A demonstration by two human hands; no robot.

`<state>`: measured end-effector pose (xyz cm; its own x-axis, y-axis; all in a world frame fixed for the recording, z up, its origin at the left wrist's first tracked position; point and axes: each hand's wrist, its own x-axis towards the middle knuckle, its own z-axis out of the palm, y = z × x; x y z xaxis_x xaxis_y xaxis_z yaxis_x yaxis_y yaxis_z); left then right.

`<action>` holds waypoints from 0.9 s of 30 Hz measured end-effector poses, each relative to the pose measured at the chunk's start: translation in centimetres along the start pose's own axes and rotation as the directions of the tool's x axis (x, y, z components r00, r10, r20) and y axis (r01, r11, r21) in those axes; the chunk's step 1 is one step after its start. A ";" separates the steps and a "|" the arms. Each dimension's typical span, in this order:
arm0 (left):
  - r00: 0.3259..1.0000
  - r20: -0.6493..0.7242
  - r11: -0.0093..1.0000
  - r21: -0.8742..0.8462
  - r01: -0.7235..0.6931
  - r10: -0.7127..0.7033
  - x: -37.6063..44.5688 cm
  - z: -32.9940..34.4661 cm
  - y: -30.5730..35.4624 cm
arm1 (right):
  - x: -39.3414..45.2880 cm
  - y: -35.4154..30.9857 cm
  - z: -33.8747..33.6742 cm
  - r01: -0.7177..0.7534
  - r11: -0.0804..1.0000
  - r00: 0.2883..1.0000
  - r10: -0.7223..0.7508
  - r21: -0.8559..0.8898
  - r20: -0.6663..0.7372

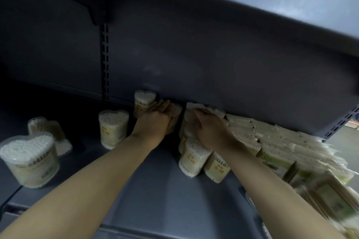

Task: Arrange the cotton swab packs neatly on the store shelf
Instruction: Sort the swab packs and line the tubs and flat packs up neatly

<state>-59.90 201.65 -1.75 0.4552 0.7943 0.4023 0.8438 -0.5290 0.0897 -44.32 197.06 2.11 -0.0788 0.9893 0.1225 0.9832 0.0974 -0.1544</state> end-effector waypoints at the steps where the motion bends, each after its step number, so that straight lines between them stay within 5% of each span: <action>1: 0.999 0.024 1.000 -0.008 0.024 -0.024 0.2 0.1 -0.1 | 0.0 -0.1 0.0 0.000 1.000 1.000 0.000 -0.001 0.000; 13: 0.998 -0.071 0.977 -0.214 -0.014 -0.001 2.3 1.2 0.3 | -0.4 -0.5 -0.5 -0.002 1.000 1.000 0.002 -0.011 0.003; 27: 0.993 0.112 0.995 0.102 0.016 -0.028 1.1 -2.1 -0.2 | -0.2 -0.4 -0.5 -0.001 0.999 1.000 0.001 0.035 -0.012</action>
<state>-60.12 202.04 0.58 0.4604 0.8372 0.2951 0.8758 -0.4826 0.0026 -44.56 196.73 2.62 -0.0754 0.9881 0.1338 0.9768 0.1002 -0.1890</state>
